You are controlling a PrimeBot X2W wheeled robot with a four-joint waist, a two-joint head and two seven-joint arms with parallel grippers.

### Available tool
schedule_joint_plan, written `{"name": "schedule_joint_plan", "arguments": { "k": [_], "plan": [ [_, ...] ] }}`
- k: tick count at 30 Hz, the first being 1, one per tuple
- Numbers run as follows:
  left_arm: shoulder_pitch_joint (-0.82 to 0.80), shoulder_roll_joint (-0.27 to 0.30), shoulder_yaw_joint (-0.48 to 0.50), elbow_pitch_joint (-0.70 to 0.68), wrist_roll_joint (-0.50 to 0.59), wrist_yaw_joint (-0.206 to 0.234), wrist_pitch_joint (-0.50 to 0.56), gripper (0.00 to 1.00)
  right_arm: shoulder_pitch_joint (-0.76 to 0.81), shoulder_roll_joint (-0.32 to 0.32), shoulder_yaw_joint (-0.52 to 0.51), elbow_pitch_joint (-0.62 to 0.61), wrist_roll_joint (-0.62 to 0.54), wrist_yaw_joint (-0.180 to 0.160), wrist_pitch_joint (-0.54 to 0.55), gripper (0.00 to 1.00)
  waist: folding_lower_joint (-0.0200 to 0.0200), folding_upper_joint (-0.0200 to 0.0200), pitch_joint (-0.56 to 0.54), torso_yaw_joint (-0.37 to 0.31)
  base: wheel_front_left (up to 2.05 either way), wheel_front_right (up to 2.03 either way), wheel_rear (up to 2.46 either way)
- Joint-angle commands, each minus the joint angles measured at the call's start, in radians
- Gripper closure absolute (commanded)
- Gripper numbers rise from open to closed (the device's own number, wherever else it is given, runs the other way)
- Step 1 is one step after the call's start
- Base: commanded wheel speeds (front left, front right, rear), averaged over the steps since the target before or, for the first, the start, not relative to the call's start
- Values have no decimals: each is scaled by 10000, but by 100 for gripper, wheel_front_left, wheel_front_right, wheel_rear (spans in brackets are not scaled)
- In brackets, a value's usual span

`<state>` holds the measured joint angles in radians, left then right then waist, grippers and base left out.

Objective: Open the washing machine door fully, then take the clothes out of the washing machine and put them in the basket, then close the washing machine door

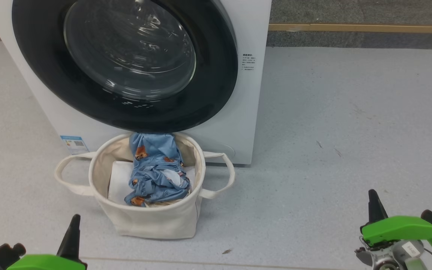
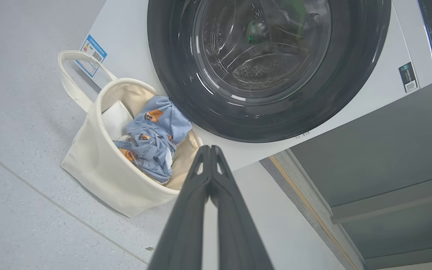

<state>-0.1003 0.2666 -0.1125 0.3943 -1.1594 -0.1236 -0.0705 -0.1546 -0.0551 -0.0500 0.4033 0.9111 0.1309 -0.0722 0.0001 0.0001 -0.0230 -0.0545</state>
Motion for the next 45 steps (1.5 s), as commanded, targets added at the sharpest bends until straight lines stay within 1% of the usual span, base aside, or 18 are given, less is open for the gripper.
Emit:
{"name": "schedule_joint_plan", "arguments": {
  "k": [1,45],
  "plan": [
    [-299,89,339,-348,-124,-35,42,100,-195,1,46,-410,191,-1,48,100,0,-1,2,5,0,0,0],
    [-147,-1464,1672,-1136,-3132,-60,1285,100,261,34,-429,-1221,4870,-1,1296,100,0,-1,181,378,0,0,0]
  ]
}}
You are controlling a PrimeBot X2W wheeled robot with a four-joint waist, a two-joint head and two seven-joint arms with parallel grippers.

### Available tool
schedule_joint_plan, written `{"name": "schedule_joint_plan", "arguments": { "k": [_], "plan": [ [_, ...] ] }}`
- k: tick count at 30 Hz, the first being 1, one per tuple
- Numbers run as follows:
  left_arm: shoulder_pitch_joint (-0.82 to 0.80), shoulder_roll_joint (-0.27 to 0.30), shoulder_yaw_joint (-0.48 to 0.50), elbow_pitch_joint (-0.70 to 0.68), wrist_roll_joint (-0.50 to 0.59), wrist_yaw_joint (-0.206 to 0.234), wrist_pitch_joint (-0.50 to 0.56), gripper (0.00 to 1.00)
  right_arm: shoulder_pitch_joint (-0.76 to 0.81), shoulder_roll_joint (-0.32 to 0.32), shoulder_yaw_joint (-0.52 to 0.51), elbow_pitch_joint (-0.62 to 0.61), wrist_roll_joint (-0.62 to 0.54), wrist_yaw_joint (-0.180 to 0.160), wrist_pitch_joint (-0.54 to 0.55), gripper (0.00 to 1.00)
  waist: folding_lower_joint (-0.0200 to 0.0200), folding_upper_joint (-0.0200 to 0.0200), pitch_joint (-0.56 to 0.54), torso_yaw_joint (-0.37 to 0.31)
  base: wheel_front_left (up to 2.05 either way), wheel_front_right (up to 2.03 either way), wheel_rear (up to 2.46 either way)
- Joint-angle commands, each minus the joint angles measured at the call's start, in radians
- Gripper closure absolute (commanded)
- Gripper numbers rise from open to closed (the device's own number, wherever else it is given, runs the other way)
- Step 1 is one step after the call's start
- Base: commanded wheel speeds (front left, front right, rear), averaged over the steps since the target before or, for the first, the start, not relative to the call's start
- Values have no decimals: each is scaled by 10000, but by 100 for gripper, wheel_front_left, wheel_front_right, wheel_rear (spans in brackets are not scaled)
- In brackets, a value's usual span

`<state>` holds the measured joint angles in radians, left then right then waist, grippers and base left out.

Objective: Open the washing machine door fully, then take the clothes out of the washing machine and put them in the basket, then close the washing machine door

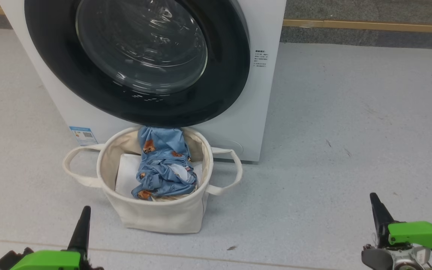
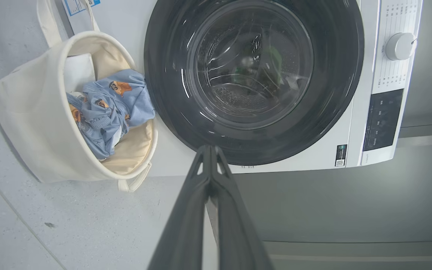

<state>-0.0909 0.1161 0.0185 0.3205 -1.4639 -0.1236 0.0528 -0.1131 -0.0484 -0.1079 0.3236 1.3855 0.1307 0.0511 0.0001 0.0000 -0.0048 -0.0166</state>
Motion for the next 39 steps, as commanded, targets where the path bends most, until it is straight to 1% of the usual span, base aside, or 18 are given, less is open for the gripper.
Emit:
{"name": "schedule_joint_plan", "arguments": {
  "k": [1,18,39],
  "plan": [
    [-237,5,393,-416,-157,-60,81,100,-143,-32,140,-442,235,0,92,100,0,0,3,7,0,0,0],
    [-173,-644,951,-746,-1415,-71,601,100,48,-18,-59,-782,2191,0,614,100,0,0,78,163,0,0,0],
    [-172,-657,963,-752,-1438,-71,612,100,51,-18,-61,-788,2230,0,623,100,0,0,79,166,0,0,0]
  ]
}}
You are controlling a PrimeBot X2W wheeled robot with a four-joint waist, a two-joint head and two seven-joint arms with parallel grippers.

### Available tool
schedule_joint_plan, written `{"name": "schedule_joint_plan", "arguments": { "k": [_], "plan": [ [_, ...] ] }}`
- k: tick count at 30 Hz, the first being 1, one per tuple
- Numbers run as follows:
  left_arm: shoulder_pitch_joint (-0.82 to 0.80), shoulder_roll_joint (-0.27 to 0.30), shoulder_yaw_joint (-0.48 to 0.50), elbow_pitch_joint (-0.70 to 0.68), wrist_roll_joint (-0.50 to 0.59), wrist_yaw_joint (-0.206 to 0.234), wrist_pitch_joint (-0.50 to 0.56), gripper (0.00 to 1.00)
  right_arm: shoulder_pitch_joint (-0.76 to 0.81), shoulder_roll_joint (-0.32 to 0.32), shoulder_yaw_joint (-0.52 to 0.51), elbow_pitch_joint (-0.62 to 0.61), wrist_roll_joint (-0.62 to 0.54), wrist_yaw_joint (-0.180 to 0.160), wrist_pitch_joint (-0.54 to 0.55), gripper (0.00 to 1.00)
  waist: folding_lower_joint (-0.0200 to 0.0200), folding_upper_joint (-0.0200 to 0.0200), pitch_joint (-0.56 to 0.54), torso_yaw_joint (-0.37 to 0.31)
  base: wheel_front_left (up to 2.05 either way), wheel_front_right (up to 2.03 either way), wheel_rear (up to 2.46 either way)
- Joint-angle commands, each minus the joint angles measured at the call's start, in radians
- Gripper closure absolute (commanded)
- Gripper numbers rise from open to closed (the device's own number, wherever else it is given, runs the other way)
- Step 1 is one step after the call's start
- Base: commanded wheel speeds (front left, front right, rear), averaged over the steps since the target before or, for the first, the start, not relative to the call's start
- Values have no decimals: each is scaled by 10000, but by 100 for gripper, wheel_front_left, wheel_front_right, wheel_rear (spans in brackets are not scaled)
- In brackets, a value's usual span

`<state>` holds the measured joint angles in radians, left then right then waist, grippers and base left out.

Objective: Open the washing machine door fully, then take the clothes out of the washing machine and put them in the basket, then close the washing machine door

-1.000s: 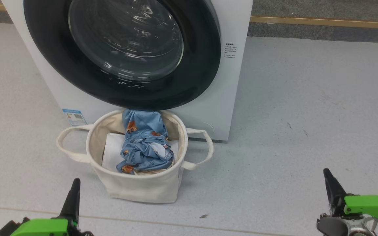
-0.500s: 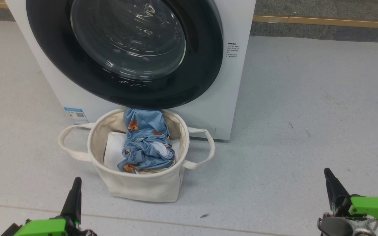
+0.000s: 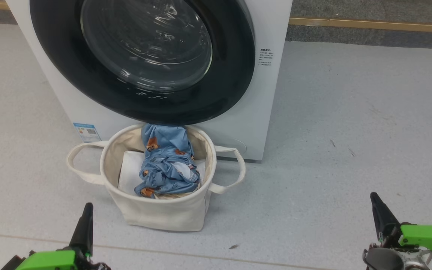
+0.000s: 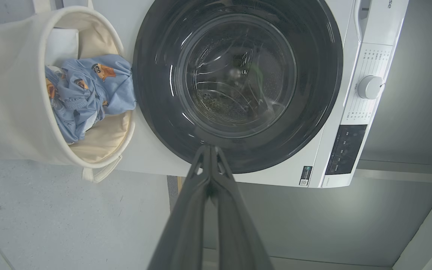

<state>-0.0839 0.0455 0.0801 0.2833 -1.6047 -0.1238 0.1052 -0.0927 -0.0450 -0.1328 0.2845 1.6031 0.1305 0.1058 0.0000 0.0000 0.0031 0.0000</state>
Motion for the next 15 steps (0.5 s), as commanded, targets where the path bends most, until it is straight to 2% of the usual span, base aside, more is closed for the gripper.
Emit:
{"name": "schedule_joint_plan", "arguments": {
  "k": [1,15],
  "plan": [
    [-242,48,347,-380,-31,-69,88,100,-153,-53,188,-397,53,2,76,100,0,0,0,0,0,0,0],
    [-242,48,348,-381,-31,-69,89,100,-153,-53,189,-397,54,2,76,100,0,0,0,0,0,0,0]
  ]
}}
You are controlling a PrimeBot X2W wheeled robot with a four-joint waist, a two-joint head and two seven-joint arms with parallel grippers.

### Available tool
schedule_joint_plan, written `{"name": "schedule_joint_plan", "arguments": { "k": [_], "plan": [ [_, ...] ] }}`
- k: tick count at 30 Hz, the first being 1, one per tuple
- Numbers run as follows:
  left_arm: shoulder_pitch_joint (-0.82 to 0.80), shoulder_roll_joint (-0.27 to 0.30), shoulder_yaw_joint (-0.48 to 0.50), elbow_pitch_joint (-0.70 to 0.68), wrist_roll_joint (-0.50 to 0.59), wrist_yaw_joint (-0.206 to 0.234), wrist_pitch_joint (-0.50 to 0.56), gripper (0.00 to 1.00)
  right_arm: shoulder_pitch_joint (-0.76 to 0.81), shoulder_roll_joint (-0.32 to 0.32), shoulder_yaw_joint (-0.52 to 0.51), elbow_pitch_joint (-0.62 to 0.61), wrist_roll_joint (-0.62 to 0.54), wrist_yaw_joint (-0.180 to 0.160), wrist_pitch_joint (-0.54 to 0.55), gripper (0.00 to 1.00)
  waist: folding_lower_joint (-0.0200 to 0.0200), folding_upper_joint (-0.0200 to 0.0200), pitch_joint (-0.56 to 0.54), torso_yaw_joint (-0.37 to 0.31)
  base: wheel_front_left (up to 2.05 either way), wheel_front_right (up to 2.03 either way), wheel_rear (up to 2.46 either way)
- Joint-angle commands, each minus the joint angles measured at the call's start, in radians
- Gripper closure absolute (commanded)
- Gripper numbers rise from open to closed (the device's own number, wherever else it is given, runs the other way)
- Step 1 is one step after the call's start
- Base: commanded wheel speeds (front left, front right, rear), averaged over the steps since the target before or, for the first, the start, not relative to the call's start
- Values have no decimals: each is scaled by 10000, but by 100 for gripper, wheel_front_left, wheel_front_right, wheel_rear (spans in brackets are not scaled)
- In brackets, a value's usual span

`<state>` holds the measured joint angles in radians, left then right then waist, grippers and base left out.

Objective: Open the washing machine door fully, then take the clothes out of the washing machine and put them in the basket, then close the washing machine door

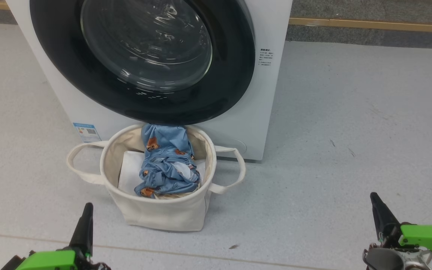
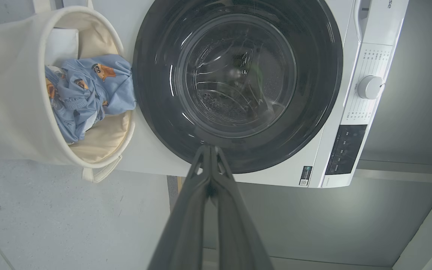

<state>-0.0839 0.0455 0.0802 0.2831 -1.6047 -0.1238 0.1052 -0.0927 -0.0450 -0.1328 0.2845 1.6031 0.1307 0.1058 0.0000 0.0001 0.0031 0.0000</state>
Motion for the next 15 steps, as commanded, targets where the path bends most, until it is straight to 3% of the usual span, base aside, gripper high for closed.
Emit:
{"name": "schedule_joint_plan", "arguments": {
  "k": [1,15],
  "plan": [
    [-242,48,346,-379,-31,-69,89,100,-153,-53,189,-397,54,0,76,100,0,-1,0,0,0,0,0],
    [-242,48,346,-379,-30,-69,89,100,-153,-53,189,-397,54,0,75,100,0,-1,0,0,0,0,0]
  ]
}}
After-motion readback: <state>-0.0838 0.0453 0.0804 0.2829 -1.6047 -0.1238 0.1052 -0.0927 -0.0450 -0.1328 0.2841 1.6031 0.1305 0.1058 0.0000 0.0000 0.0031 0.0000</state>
